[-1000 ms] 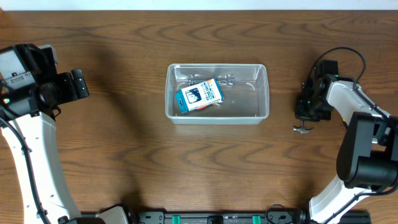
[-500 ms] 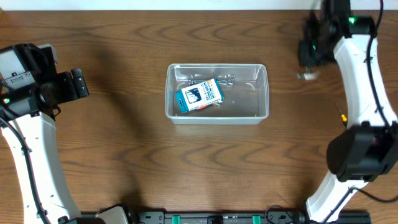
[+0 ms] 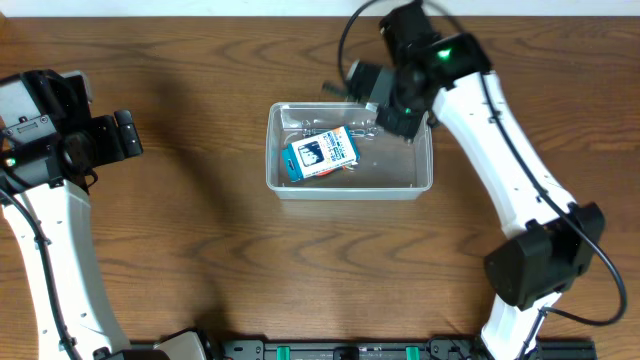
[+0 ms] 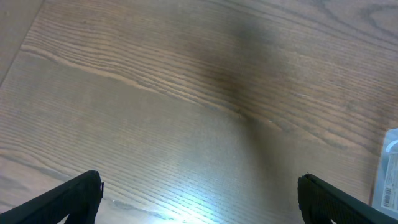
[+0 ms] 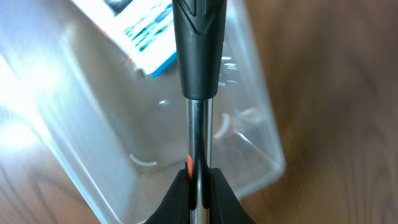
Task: Pack container
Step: 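Carry the hammer with the right gripper into the container, then open the right gripper to release the hammer and withdraw right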
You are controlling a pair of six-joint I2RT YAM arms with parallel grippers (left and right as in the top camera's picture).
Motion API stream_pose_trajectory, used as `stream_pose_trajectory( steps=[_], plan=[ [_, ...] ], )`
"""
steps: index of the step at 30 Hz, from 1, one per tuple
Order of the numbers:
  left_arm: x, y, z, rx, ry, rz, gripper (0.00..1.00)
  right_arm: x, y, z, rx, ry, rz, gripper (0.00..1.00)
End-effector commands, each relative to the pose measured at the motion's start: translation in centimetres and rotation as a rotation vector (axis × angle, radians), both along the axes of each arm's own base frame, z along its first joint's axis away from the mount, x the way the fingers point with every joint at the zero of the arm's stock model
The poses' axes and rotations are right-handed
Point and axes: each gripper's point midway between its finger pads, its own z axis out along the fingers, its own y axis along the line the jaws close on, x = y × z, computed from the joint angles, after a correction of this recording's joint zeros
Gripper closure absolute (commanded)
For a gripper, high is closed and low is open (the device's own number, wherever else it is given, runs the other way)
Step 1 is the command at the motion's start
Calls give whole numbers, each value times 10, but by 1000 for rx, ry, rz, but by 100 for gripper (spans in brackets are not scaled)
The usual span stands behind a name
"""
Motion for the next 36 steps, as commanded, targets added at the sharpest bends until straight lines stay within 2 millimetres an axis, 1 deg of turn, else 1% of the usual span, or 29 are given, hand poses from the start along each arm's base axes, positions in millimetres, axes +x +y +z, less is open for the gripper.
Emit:
stream_pose_trajectory(
  steps=[1, 2, 4, 8, 10, 12, 17, 18, 19, 21, 22, 24, 25, 27, 28, 29, 30, 31, 32, 33, 34, 35, 36],
  plan=[
    [0, 1, -1, -11, -2, 7, 2, -21, 6, -41, -34, 101, 283, 98],
    [0, 1, -1, -11, -2, 8, 2, -26, 5, -53, -42, 132, 315, 95],
    [0, 1, -1, -11, -1, 8, 2, -32, 1, -73, -54, 168, 321, 90],
    [0, 1, -1, -11, -1, 8, 2, -39, -3, -103, -64, 211, 314, 88],
    [0, 1, -1, -11, -1, 8, 2, -43, -4, -111, -67, 225, 307, 87],
    [0, 1, -1, -11, -1, 8, 2, -46, -6, -116, -69, 235, 308, 85],
    [0, 0, -2, -13, 3, 8, 2, -47, -6, -116, -70, 238, 300, 80],
    [0, 0, -1, -13, 3, 8, 2, -46, -6, -116, -68, 238, 292, 75],
    [0, 0, -2, -13, 3, 8, 2, -46, -5, -116, -64, 237, 282, 72],
    [0, 0, -1, -13, 3, 8, 2, -42, -4, -114, -57, 223, 255, 70],
    [0, 0, -2, -13, 3, 8, 2, -39, -3, -110, -53, 209, 234, 71],
    [0, 0, -2, -12, 3, 7, 2, -29, 1, -93, -28, 164, 166, 70],
    [0, 0, -1, -12, 2, 7, 2, -21, 3, -79, -14, 127, 114, 70],
    [0, 0, -1, -12, 2, 7, 2, 0, 1, -42, 0, 20, -27, 70],
    [0, 0, -1, -12, 1, 7, 2, 10, -4, -22, 3, -39, -106, 67],
    [0, 1, -1, -11, 0, 7, 2, 23, -13, 2, 9, -114, -211, 60],
    [0, 1, -1, -11, -1, 7, 2, 33, -24, 25, 19, -181, -307, 44],
    [1, 1, -1, -10, -2, 7, 2, 44, -38, 52, 38, -256, -407, 29],
    [1, 1, -1, -10, -3, 7, 2, 50, -53, 74, 57, -314, -494, 17],
    [1, 1, -1, -10, -3, 7, 2, 53, -72, 96, 81, -358, -588, 11],
    [1, 1, -1, -10, -3, 7, 2, 51, -85, 108, 98, -371, -644, 4],
    [1, 1, -1, -10, -3, 7, 2, 47, -104, 120, 116, -376, -718, 1],
    [1, 1, -1, -10, -3, 7, 2, 41, -124, 128, 126, -373, -794, 1]
  ],
)
